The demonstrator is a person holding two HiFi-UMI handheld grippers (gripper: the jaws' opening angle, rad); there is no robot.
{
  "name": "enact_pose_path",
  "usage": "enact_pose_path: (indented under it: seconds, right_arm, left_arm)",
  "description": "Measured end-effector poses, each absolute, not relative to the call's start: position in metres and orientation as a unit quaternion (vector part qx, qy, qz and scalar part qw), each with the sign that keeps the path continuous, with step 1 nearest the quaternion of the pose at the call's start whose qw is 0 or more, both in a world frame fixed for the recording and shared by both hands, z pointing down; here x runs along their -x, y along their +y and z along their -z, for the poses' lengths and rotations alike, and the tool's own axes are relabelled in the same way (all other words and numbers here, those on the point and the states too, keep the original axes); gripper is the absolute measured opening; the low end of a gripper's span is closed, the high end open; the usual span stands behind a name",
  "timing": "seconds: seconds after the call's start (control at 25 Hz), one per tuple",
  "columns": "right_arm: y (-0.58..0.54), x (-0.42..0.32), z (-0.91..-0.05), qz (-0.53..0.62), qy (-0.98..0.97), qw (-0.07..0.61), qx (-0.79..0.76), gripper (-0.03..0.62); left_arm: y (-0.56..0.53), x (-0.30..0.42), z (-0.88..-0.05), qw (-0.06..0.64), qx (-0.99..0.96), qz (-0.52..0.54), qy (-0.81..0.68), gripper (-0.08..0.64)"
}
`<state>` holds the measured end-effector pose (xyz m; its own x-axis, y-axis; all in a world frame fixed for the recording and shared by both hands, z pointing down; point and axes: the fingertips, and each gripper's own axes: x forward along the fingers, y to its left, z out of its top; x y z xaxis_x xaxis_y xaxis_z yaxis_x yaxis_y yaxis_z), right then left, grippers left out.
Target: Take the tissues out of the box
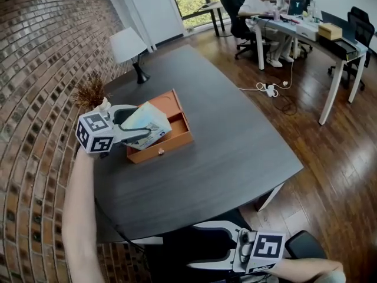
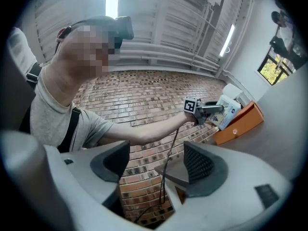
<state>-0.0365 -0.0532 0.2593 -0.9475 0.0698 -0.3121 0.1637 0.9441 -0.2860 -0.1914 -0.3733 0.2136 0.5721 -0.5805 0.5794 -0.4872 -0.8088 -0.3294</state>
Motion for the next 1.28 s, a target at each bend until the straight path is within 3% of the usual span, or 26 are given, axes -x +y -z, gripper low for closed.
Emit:
enact_pose_path:
  seconds: [0.32,0.68,0.96,1.28]
  right_arm:
    - [-0.052,0.037,-0.262,0.147,0.977,0.144,-0.055,0.345]
    - [-0.043,0.032,-0.266,0.151,0.977,0.138,-0.055,0.345]
    - [-0.028,0.037,-0.276,0.131,0.982,0.118,-0.062,0.345]
    - [-0.028,0.044,-0.273,0.109,0.983,0.127,-0.072,0.345]
  left_arm:
    - [-0.216,0.176,-0.145,0.102,0.930,0.029,0.352,0.353]
    - [-0.060,0.162,-0.220,-0.003,0.882,-0.252,0.399,0.351]
    - [0.001,0.151,-0.253,-0.025,0.852,-0.335,0.401,0.351]
    - [0.000,0.145,-0.237,-0.025,0.862,-0.346,0.369,0.351]
